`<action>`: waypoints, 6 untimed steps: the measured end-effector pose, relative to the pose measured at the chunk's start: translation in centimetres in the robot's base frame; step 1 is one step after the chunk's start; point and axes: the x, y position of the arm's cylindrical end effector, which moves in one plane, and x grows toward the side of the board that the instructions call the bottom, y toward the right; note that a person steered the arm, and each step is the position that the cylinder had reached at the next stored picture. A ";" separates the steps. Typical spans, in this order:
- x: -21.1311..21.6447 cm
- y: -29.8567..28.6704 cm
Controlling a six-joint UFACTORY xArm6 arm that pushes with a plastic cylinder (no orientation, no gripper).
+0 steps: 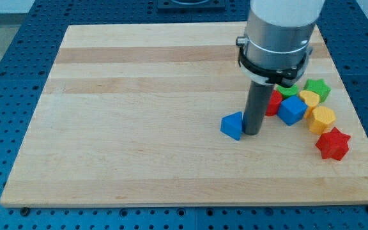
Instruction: Push the blue triangle towards the left center of the board
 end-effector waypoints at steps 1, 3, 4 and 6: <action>0.0 -9.1; -0.4 -13.7; -0.5 -15.9; -0.7 -17.1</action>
